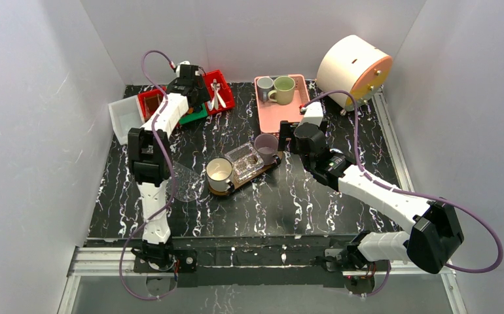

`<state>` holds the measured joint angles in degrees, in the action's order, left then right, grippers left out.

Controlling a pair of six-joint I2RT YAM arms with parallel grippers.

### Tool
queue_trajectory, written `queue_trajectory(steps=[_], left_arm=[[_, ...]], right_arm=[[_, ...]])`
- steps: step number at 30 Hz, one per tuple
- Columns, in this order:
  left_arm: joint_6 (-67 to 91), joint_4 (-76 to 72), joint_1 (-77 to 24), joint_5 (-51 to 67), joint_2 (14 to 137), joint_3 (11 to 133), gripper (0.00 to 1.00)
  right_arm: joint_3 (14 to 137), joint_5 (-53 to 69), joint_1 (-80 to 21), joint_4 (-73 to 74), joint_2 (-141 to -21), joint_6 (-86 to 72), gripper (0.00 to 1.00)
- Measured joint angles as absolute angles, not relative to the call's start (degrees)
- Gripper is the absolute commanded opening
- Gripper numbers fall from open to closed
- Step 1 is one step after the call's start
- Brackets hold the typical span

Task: Prepare toiletry sets of a toothbrush and toothpaste on the tray
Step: Pick up the toothbrush from the storage box.

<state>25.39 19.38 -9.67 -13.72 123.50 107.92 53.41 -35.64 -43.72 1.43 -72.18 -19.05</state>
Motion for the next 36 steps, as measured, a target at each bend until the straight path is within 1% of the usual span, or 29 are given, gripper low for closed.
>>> queue_trajectory(steps=[9,13,17,20,28,30,32,36], left_arm=[[22.3,21.3,-9.7,-17.4,129.0,114.1,0.57],[21.6,21.5,-9.7,-18.3,130.0,115.3,0.56],[21.2,21.5,-9.7,-19.0,130.7,115.6,0.52],[21.0,21.5,-9.7,-19.1,131.5,115.9,0.45],[20.3,21.5,-9.8,-19.1,131.9,116.3,0.16],[20.2,21.5,-9.8,-19.0,131.9,116.3,0.13],[20.1,21.5,-9.8,-19.0,131.8,116.2,0.12],[20.1,20.5,-9.8,-19.1,130.4,114.2,0.03]], right_arm=[[52.7,-36.1,-43.6,1.0,-72.1,-18.4,0.99],[52.7,-36.1,-43.5,1.0,-72.1,-18.1,0.99],[52.7,-36.1,-43.5,1.0,-72.1,-18.0,0.99],[52.7,-36.0,-43.5,0.9,-72.2,-18.0,0.99],[52.6,-36.0,-43.5,0.4,-72.1,-17.8,0.99],[52.6,-35.9,-43.5,0.2,-72.1,-17.8,0.99],[52.6,-35.9,-43.5,0.2,-72.1,-17.8,0.99],[52.6,-35.7,-43.5,0.1,-72.1,-17.8,0.99]])
